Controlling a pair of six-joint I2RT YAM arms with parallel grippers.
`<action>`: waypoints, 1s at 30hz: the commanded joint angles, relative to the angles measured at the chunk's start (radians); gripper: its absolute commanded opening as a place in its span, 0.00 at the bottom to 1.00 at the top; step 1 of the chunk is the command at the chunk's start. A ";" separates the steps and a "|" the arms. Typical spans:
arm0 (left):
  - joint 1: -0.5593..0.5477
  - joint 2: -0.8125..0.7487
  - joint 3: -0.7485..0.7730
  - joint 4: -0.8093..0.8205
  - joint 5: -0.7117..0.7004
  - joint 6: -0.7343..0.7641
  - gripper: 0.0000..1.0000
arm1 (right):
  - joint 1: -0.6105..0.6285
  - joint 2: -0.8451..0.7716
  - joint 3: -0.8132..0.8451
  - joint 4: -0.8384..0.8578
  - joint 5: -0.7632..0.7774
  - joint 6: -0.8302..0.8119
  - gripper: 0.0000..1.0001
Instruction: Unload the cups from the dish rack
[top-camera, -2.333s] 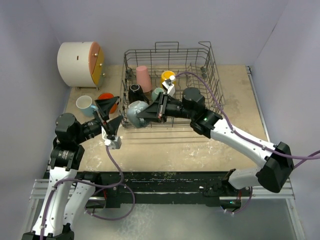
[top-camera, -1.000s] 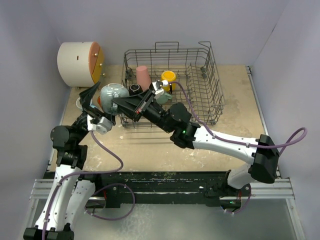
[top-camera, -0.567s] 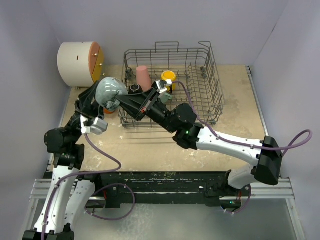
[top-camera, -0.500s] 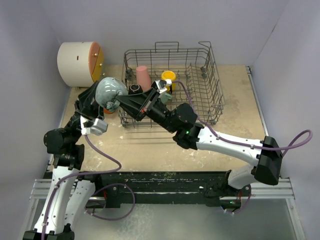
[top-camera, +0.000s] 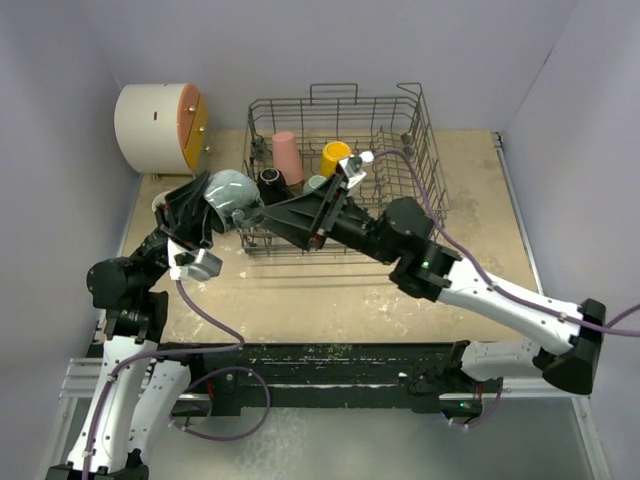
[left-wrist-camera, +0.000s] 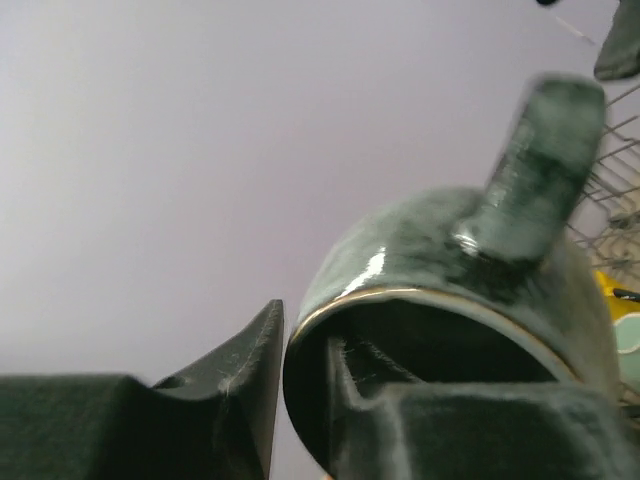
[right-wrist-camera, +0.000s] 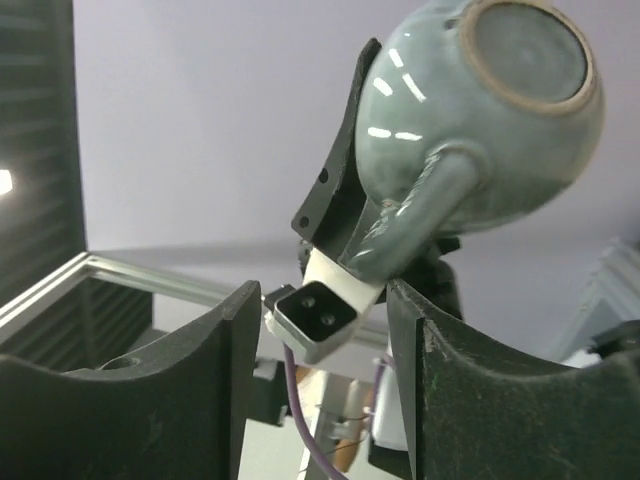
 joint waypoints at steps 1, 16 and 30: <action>0.000 0.009 0.093 0.030 -0.004 0.001 0.00 | -0.057 -0.139 0.011 -0.227 0.010 -0.146 0.58; 0.000 0.151 0.372 -1.317 0.445 0.677 0.00 | -0.168 -0.235 0.273 -0.869 0.309 -0.504 0.61; -0.212 0.528 0.504 -1.540 0.161 0.573 0.00 | -0.203 -0.029 0.549 -1.207 0.493 -0.806 0.65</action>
